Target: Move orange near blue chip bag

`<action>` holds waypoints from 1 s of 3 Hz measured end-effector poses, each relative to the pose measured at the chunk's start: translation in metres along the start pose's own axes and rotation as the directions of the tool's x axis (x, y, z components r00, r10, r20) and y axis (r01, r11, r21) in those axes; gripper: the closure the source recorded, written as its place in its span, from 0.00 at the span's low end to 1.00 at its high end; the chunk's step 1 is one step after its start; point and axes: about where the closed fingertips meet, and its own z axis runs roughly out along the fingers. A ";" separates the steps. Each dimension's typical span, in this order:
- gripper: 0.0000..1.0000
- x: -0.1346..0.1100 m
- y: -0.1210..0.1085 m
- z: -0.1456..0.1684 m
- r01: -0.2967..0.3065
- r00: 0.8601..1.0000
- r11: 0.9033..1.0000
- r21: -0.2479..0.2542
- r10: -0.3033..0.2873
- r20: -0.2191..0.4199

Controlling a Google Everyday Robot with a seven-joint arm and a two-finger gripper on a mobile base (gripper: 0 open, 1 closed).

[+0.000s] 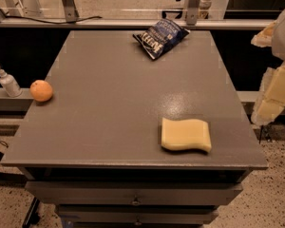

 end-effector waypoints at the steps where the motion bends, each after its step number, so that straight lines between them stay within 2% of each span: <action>1: 0.00 -0.001 0.000 0.000 -0.001 1.000 1.000 0.006 0.001 0.008; 2: 0.00 -0.013 0.005 0.017 -0.006 0.996 1.000 -0.023 0.008 0.086; 3: 0.00 -0.044 0.006 0.057 0.011 0.969 0.997 -0.077 0.009 0.247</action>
Offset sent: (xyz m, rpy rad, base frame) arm 0.0117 0.0501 -0.0546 0.2901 0.0348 0.0731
